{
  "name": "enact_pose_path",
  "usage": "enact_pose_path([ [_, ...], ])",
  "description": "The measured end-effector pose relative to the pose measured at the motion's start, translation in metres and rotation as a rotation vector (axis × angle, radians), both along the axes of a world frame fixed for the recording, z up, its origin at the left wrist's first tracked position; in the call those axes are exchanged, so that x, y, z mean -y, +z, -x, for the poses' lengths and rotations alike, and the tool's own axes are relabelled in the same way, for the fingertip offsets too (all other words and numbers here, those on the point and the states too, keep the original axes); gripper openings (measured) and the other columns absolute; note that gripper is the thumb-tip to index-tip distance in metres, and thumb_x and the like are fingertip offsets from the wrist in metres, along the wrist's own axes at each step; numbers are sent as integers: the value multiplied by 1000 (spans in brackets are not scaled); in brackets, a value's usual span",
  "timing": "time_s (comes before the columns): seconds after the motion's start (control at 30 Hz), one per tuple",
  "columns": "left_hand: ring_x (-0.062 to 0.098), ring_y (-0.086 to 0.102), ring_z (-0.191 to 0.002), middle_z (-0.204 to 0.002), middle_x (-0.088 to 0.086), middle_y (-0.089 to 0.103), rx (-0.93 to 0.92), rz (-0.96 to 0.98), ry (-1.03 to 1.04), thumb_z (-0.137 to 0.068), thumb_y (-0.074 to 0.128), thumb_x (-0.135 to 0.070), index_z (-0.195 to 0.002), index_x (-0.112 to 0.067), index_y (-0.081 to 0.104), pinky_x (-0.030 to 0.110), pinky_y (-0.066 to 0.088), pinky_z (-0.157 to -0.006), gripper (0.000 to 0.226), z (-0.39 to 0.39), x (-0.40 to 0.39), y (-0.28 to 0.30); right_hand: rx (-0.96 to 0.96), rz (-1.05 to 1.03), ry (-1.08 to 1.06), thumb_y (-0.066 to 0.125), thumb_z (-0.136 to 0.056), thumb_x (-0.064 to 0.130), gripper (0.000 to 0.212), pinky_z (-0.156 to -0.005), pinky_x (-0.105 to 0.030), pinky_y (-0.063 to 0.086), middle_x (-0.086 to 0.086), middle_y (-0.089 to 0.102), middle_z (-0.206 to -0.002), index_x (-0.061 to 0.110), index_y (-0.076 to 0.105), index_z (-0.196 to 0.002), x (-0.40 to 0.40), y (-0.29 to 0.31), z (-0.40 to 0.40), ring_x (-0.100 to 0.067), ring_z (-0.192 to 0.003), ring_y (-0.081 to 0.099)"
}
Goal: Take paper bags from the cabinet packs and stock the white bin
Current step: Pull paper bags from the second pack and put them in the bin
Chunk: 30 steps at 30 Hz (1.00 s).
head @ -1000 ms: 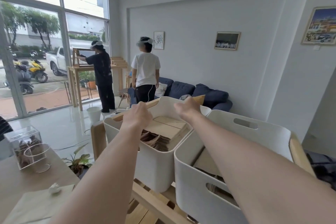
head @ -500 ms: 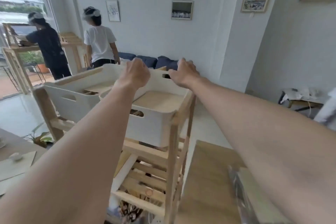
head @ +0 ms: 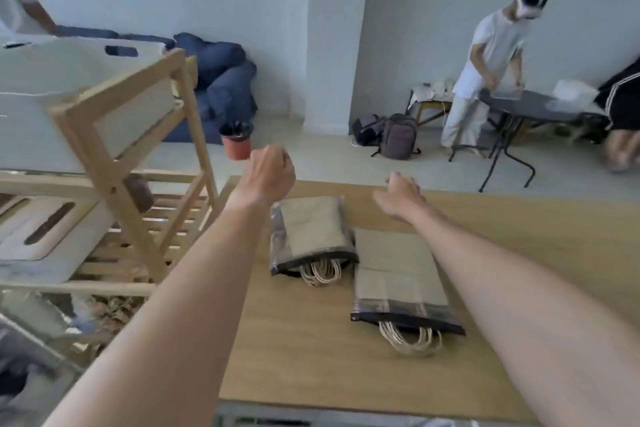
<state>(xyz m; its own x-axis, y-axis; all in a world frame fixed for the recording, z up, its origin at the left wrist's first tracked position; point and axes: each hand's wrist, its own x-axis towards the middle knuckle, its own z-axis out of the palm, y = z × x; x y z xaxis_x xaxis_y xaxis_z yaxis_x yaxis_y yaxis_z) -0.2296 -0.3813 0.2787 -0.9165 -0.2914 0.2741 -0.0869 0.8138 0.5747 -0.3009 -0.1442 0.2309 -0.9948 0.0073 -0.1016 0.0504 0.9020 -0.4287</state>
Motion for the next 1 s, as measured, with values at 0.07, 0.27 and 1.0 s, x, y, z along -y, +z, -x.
enact_pose_path([
  [0.07,30,60,-85,-96,13,65,59,-41,-76,-94,43,-14,-95,-7,65,39,51,-72,24,-7,-51,-38,67,3,-63,48,-92,34,58,-107,-49,35,-15,35,-151,13,35,-145,-43,-35,-18,-36,-138,34],
  [0.27,26,62,-91,-97,10,67,234,-125,-231,-93,43,-14,-98,-8,65,33,48,-74,23,-46,-173,-134,259,119,-227,48,-86,31,52,-108,-46,37,-16,44,-144,19,45,-137,-128,-121,-78,-37,-133,40],
  [1.0,23,48,-104,-95,0,68,345,390,-408,-93,40,-21,-91,-22,46,36,31,-91,7,-136,-246,-217,327,519,-400,55,-95,35,33,-67,-38,52,-14,60,-114,12,48,-117,-165,-174,-127,-36,-95,65],
])
